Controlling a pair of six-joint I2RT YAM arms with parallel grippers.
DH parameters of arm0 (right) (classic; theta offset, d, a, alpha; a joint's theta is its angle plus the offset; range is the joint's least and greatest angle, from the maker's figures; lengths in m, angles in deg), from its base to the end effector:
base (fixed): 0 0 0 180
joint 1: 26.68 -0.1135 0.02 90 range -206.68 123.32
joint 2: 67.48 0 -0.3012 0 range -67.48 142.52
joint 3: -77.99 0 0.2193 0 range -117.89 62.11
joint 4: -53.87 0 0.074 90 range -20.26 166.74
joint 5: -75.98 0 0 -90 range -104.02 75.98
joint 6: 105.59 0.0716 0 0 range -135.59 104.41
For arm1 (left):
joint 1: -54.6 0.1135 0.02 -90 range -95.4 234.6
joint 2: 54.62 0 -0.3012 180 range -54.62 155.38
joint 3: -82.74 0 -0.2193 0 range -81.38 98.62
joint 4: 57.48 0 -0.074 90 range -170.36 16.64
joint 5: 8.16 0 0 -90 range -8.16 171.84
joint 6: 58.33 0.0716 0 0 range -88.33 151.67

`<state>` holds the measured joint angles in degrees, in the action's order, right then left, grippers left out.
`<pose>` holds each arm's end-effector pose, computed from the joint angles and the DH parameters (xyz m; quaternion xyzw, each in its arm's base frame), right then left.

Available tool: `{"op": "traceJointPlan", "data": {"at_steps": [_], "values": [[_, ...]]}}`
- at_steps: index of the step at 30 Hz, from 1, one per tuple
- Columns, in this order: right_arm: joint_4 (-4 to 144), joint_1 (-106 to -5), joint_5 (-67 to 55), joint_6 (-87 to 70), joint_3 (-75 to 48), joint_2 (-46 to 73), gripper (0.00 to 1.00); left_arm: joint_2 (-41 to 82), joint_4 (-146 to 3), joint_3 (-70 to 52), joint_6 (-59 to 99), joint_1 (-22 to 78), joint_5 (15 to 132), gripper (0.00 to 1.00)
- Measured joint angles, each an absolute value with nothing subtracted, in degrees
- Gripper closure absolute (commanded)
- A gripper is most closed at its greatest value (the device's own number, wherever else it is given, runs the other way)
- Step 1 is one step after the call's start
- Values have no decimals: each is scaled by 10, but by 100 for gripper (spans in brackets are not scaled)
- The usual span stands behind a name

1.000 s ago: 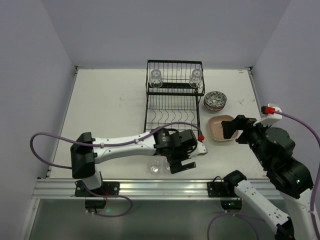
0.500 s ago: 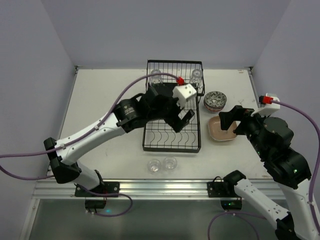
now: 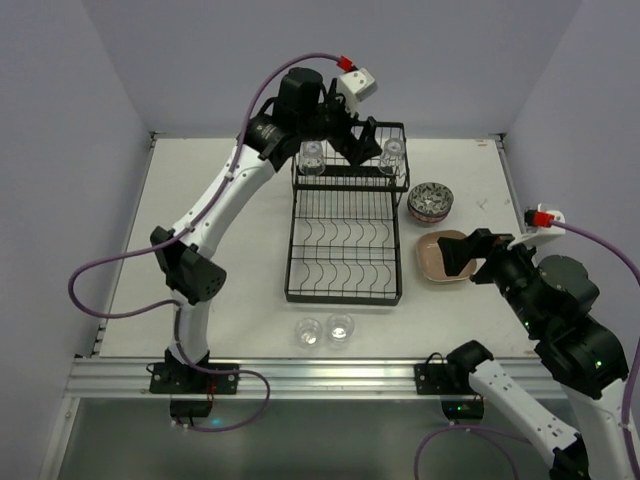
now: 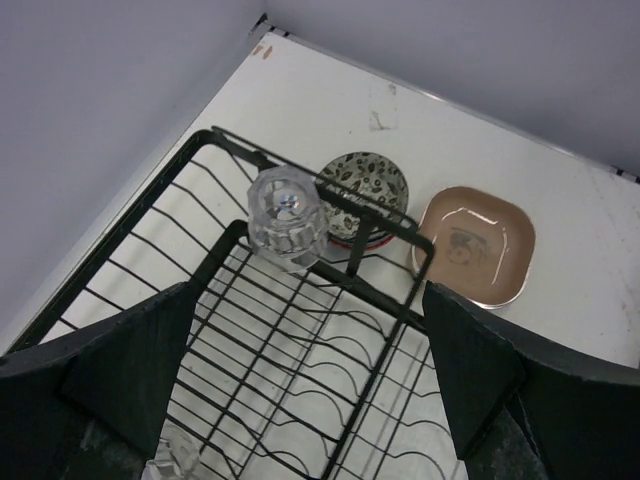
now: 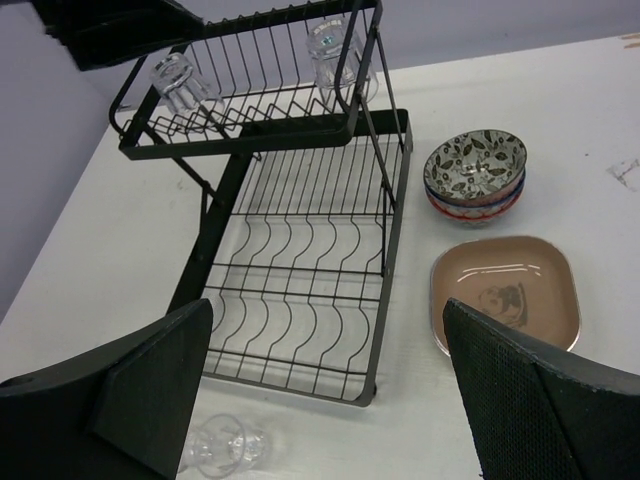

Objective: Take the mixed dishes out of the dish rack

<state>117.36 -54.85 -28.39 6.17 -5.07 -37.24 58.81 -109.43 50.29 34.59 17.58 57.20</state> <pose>0.0377 0.0000 0.4134 0.0370 0.7670 0.1800 0.6148 0.3443 -0.2970 0.4703 0.3878 0.6991 -0.3336 0.4996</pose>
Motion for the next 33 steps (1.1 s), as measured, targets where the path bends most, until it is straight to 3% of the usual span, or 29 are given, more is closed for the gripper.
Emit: {"op": "traceJointPlan", "data": {"at_steps": [11, 21, 33], "values": [[1188, -549, -249, 59, -50, -379, 1, 728, -1013, 523, 426, 208, 467, 0], [1201, -549, -233, 59, -44, -409, 1, 756, -928, 523, 429, 212, 432, 1], [1212, -549, -224, 57, -29, -424, 1, 805, -864, 528, 396, 212, 412, 15]]}}
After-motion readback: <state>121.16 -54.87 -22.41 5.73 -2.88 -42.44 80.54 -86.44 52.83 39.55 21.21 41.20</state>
